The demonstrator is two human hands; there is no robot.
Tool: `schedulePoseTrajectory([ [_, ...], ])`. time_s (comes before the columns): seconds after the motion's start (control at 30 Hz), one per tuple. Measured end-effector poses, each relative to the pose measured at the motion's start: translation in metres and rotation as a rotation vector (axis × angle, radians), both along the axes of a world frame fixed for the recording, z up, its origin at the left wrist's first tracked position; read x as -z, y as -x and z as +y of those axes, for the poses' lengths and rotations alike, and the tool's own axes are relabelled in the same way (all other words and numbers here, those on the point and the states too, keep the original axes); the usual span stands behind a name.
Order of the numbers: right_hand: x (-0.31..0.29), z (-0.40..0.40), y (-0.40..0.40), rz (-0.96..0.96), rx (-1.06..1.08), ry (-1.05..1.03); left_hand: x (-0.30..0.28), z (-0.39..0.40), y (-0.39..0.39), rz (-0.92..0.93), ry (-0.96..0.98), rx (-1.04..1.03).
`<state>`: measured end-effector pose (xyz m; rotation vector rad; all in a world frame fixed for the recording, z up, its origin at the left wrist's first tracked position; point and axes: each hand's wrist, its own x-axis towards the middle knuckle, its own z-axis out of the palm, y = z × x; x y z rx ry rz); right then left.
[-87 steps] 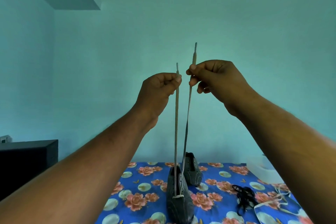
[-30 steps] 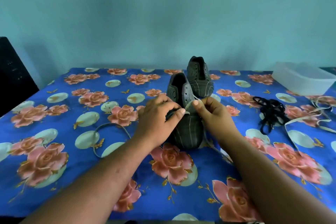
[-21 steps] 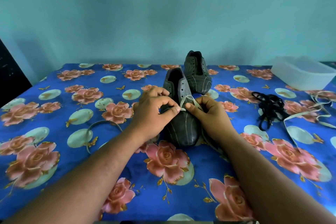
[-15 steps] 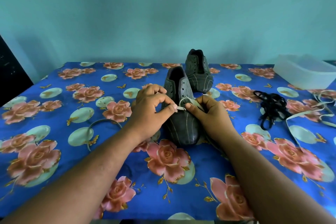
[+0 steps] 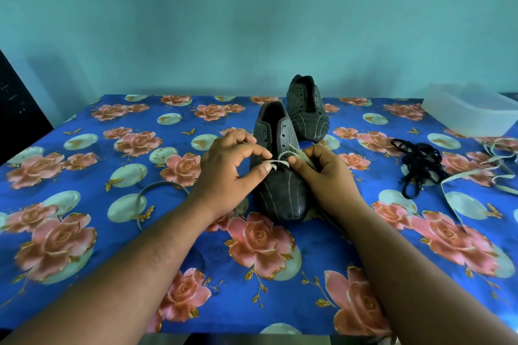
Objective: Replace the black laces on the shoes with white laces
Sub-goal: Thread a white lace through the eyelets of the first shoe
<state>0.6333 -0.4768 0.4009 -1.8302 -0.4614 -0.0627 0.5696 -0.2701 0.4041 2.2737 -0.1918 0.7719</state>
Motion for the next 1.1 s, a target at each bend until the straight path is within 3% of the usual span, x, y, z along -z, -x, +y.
schedulePoseTrajectory([
  [0.13,-0.004,0.001,0.004,0.031,-0.023,-0.043,-0.002,-0.003,0.005,-0.062,-0.106,0.004],
  [0.43,-0.006,-0.001,0.007,0.067,-0.061,-0.072,-0.003,0.009,0.018,0.244,0.121,0.038],
  [0.57,-0.004,-0.003,0.006,0.065,-0.07,-0.058,-0.017,0.024,0.021,0.154,0.28,-0.04],
  [0.83,-0.003,-0.005,0.005,0.055,-0.064,-0.018,-0.025,0.016,0.023,-0.105,0.115,-0.236],
  [1.0,-0.002,-0.004,0.006,0.031,-0.037,0.009,-0.014,0.022,0.02,-0.002,0.132,-0.356],
  [1.1,-0.002,-0.005,0.006,0.029,-0.042,0.016,-0.013,0.025,0.017,0.055,0.188,-0.325],
])
